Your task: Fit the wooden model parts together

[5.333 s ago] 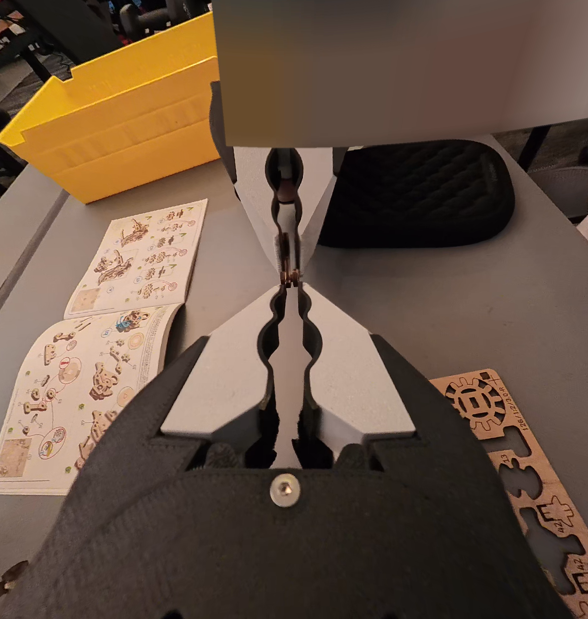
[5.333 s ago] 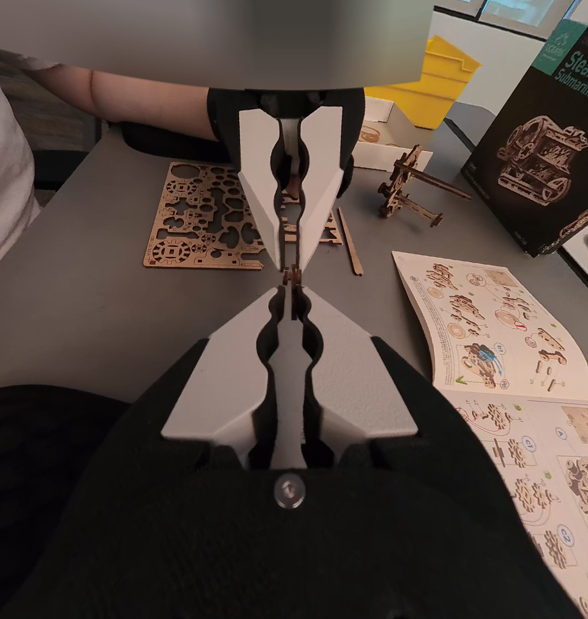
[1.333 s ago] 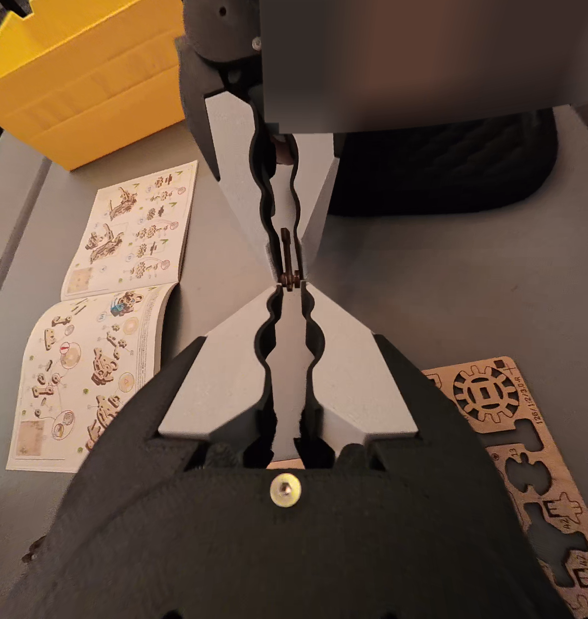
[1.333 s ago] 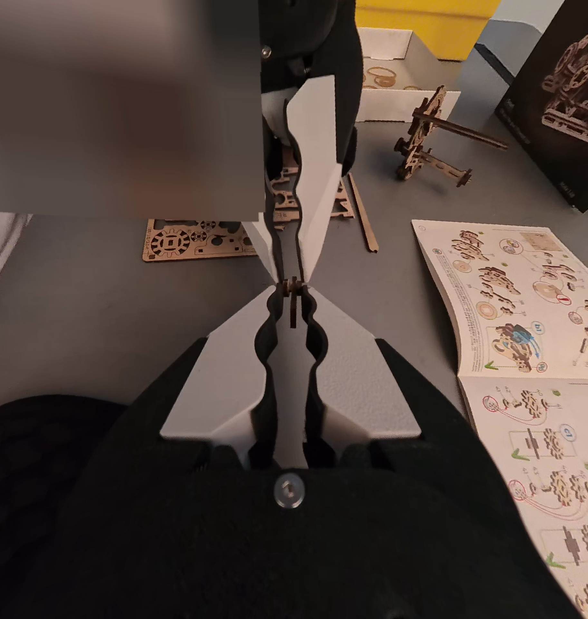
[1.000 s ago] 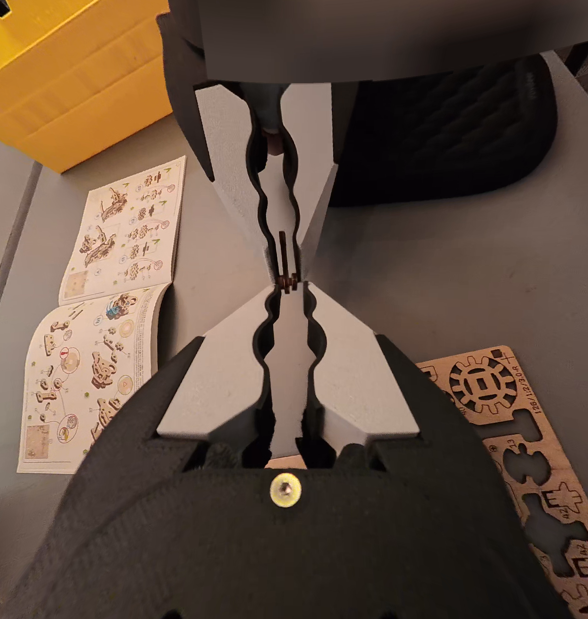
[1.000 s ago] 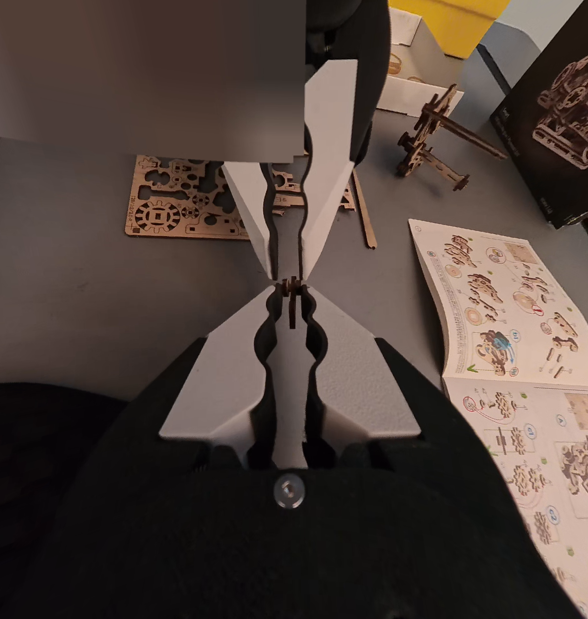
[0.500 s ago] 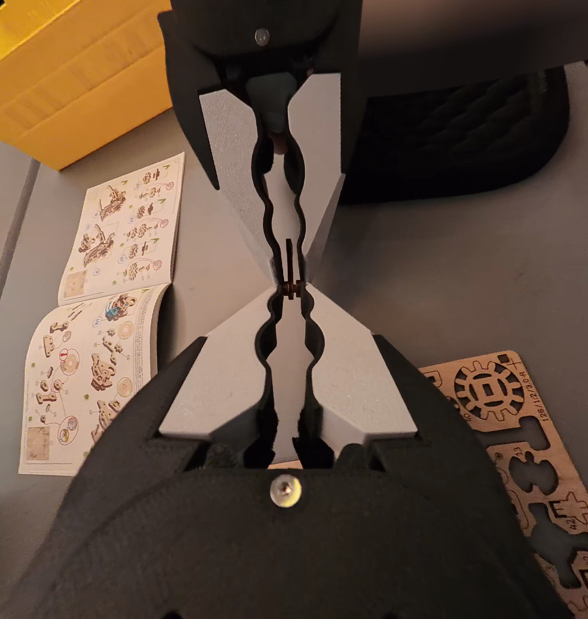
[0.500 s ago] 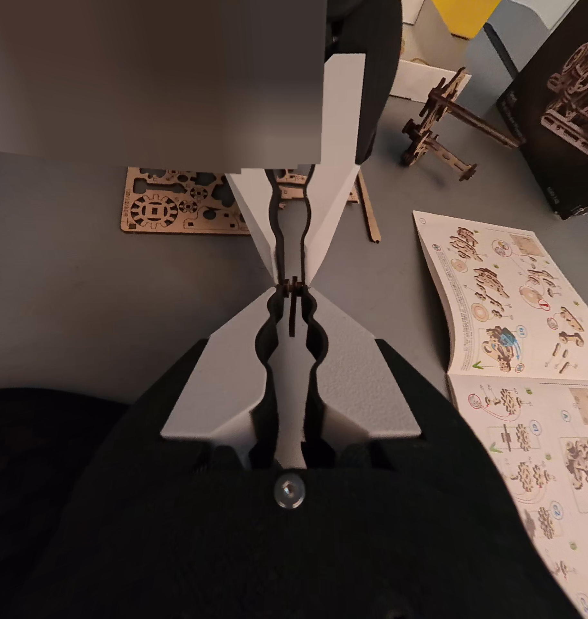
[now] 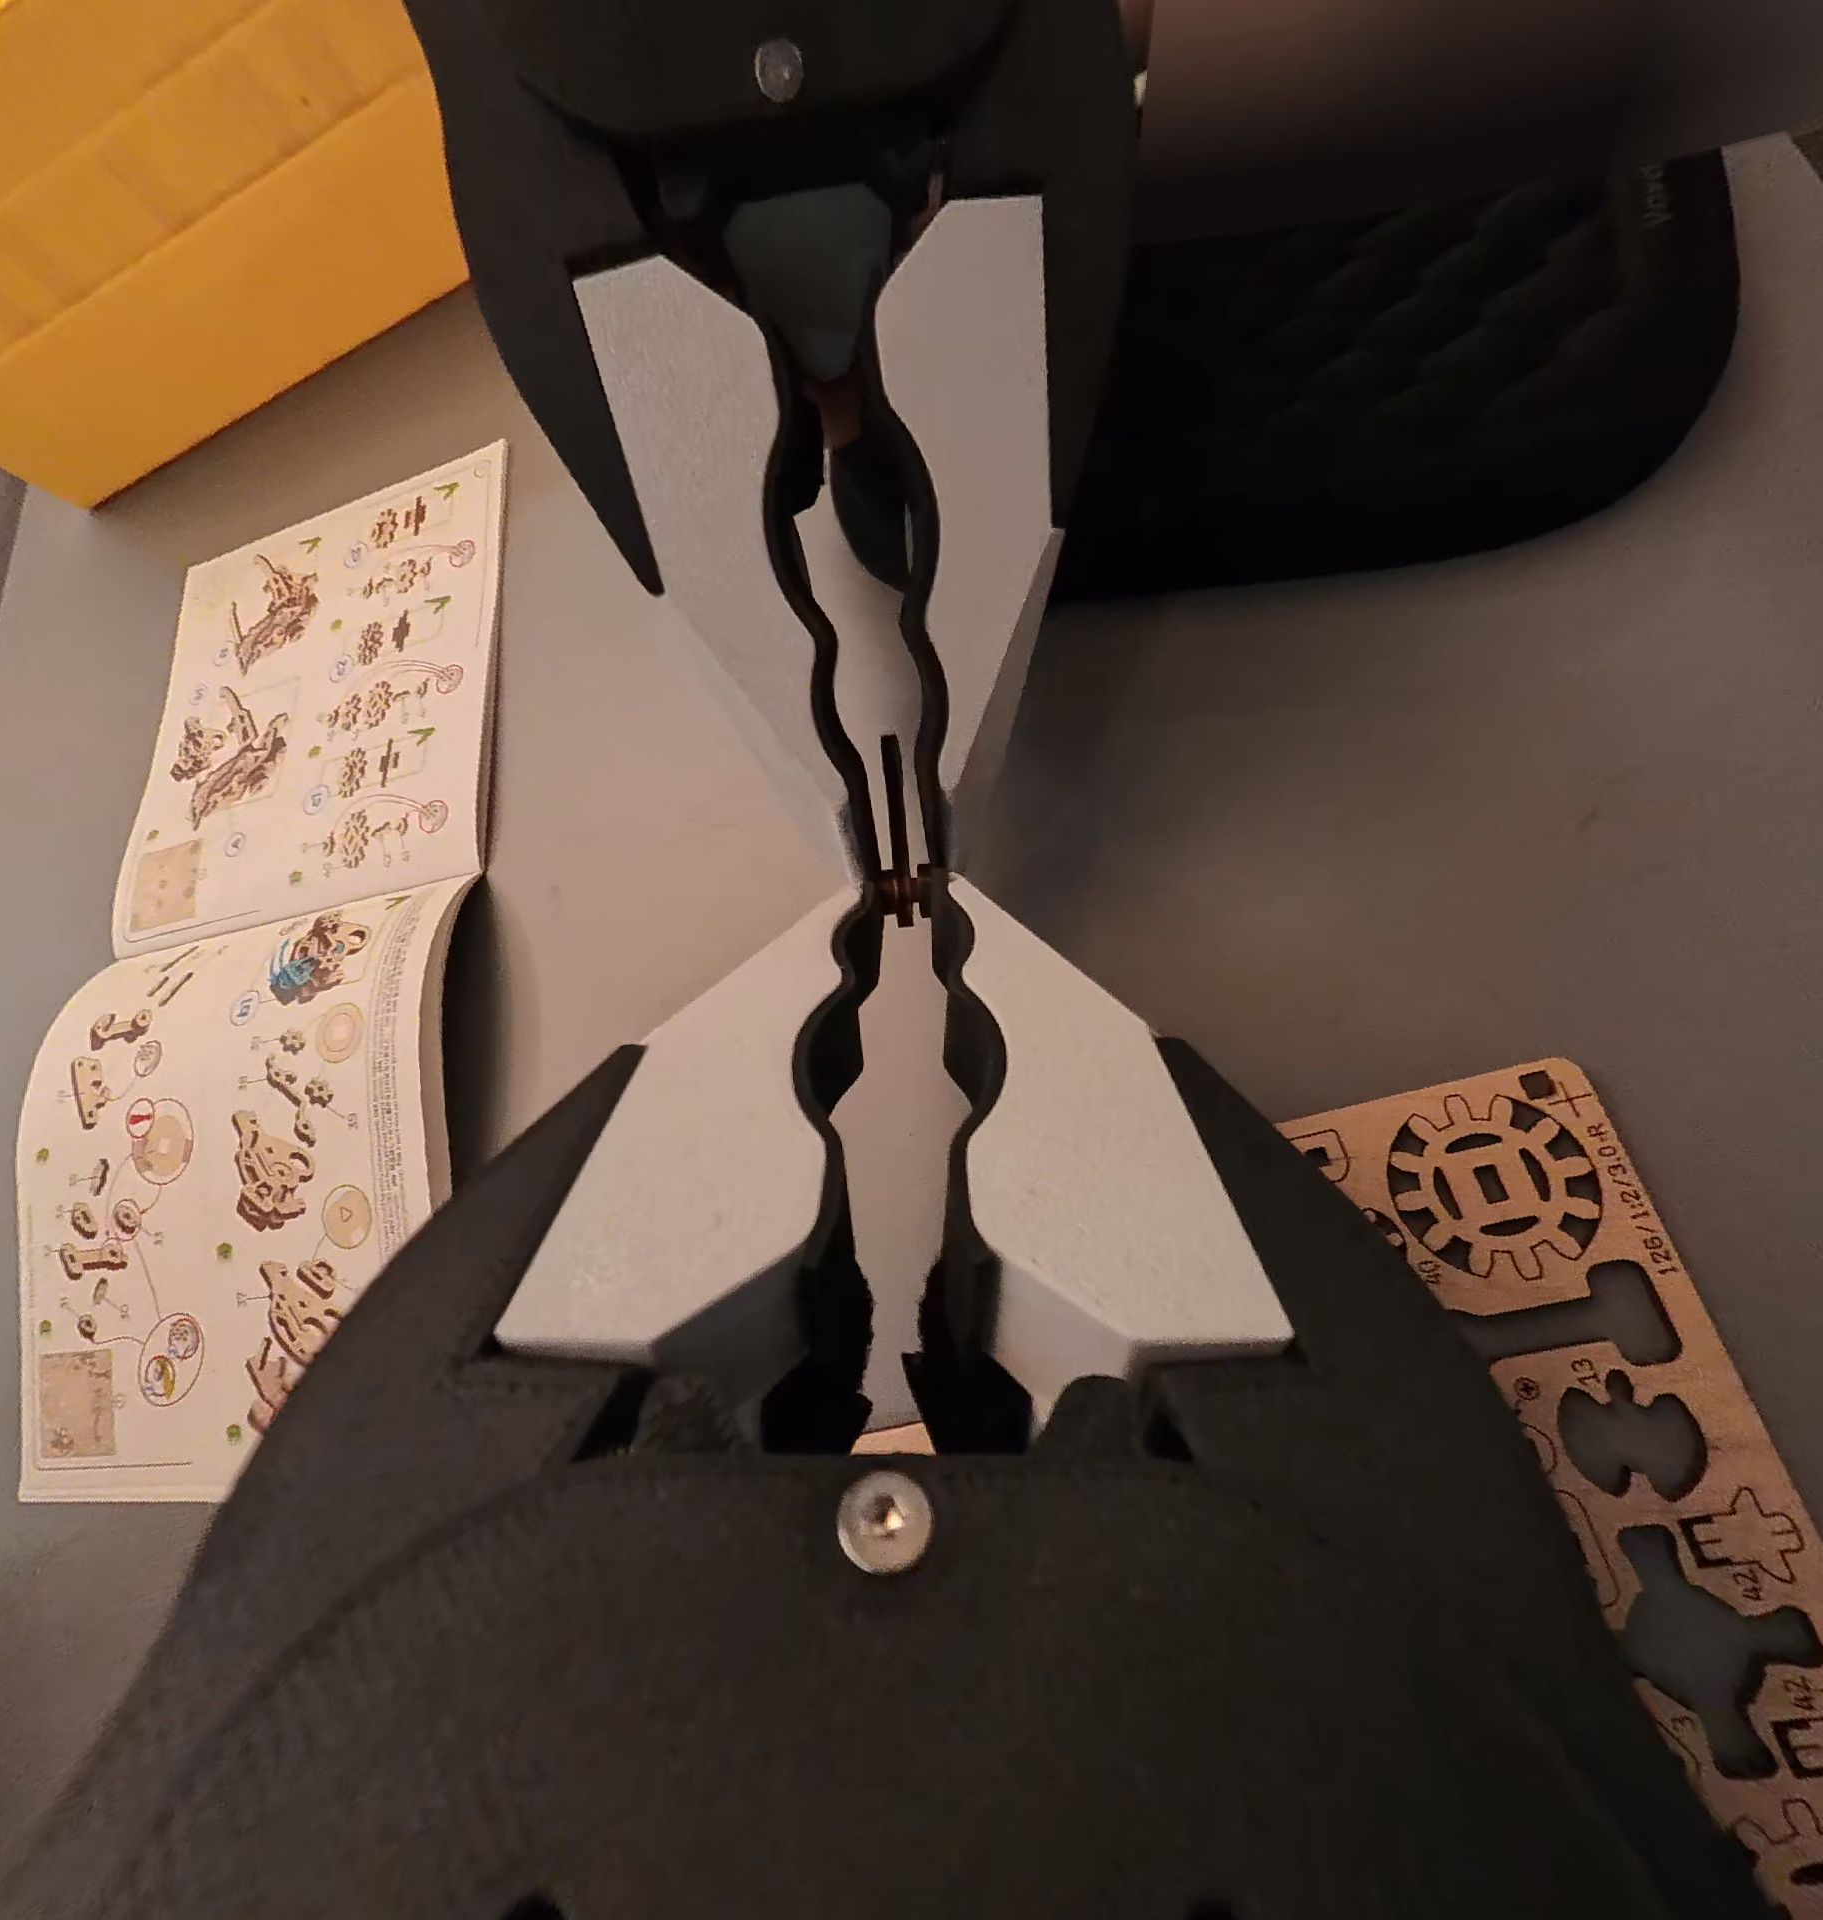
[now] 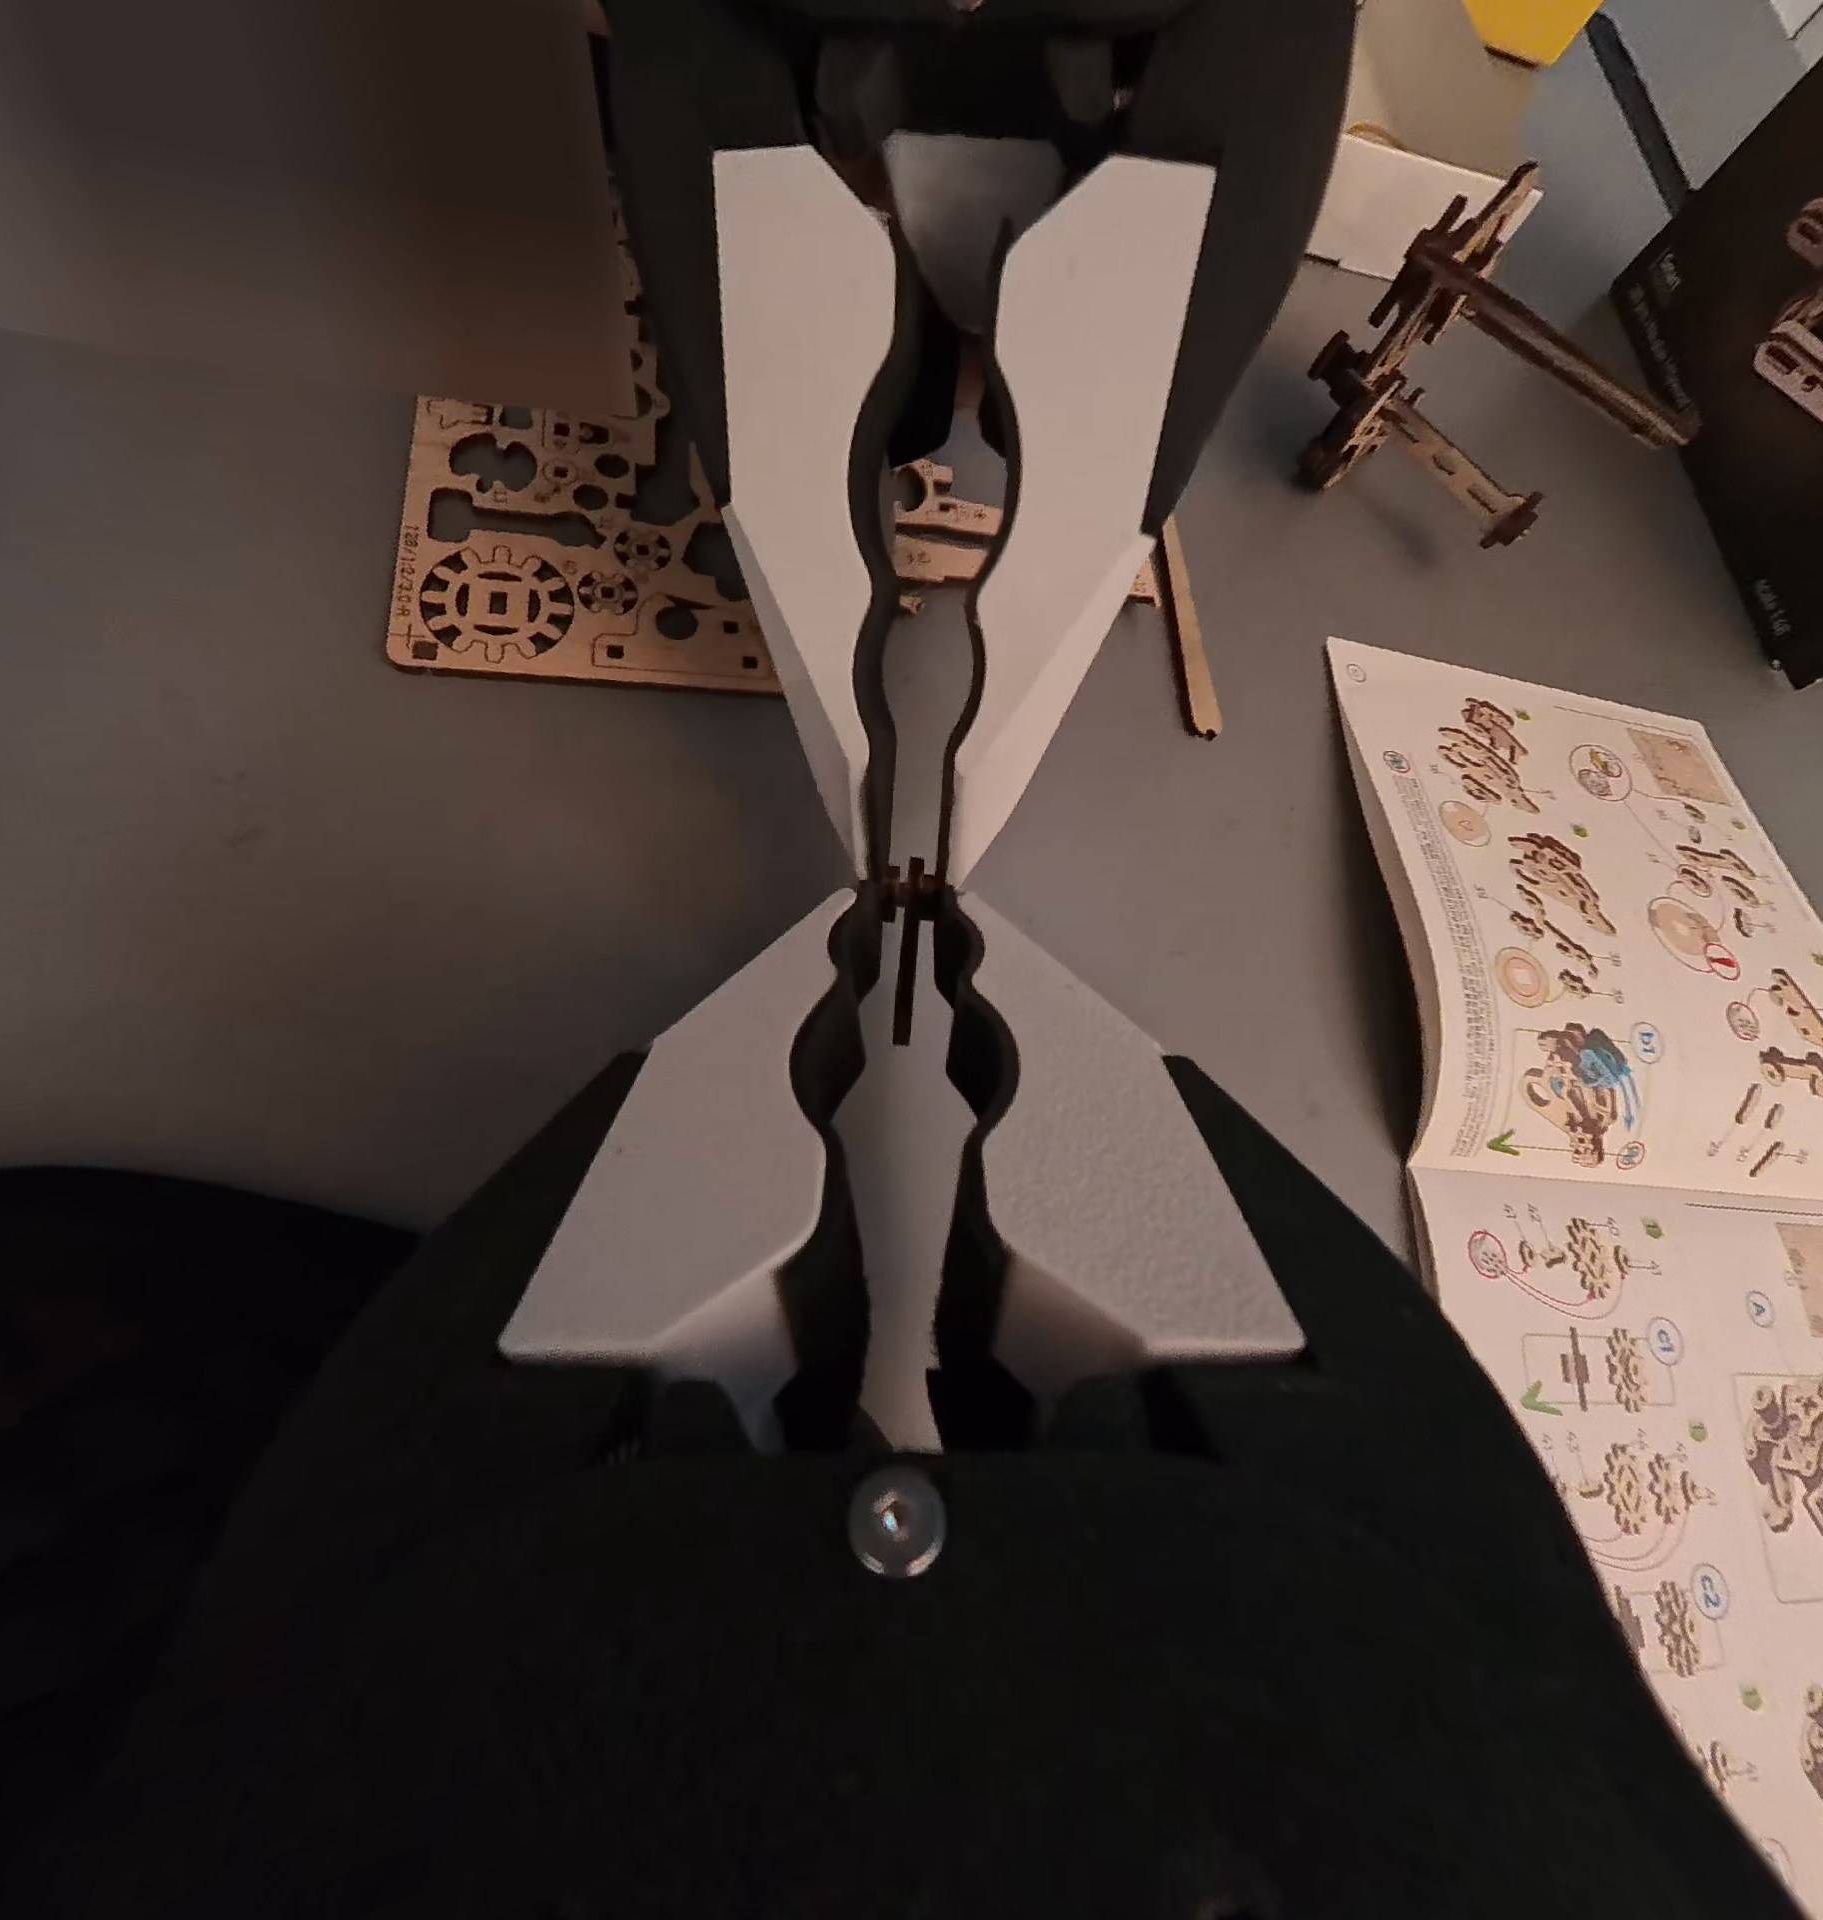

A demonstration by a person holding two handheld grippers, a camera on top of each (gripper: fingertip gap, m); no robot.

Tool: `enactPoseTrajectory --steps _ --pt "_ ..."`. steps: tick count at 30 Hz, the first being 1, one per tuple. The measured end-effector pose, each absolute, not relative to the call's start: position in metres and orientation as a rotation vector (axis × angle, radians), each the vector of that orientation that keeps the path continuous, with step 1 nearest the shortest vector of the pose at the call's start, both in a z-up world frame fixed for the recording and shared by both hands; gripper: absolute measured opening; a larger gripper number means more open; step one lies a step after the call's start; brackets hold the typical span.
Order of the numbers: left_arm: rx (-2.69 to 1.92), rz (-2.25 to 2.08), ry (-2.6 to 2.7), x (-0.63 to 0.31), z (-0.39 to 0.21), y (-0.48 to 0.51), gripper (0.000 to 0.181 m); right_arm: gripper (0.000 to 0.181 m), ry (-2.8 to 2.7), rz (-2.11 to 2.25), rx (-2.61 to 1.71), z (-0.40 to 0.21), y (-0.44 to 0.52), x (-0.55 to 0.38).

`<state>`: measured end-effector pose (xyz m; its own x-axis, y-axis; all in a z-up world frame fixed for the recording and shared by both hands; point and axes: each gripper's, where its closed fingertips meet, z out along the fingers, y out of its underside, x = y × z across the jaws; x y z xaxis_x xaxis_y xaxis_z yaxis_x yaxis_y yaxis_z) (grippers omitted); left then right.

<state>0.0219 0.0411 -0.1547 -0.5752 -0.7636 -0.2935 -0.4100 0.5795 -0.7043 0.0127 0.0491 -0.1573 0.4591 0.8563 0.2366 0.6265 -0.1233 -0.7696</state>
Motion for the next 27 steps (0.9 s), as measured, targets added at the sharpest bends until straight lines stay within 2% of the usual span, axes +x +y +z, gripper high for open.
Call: enactPoseTrajectory --steps 4,10,18,20,23,27 --pt "-0.939 -0.807 2.232 0.021 -0.156 0.041 0.007 0.008 -1.261 0.341 -1.837 -0.158 0.049 0.012" --pt "-0.987 -0.923 2.109 0.022 -0.137 0.049 0.008 0.009 -1.020 0.667 -1.835 -0.130 0.054 0.018" --pt "-1.033 -1.049 2.064 0.026 -0.129 0.045 0.005 0.009 -0.968 0.785 -1.823 -0.123 0.051 0.019" --pt "-1.057 -1.058 2.039 0.028 -0.128 0.047 0.023 0.009 -0.976 0.823 -1.819 -0.122 0.049 0.017" --pt "-1.049 -1.104 2.057 0.026 -0.128 0.042 0.008 0.009 -0.962 0.832 -1.813 -0.121 0.050 0.017" --pt "-1.063 -1.142 2.042 0.027 -0.125 0.042 0.007 0.009 -0.937 0.867 -1.813 -0.118 0.050 0.018"
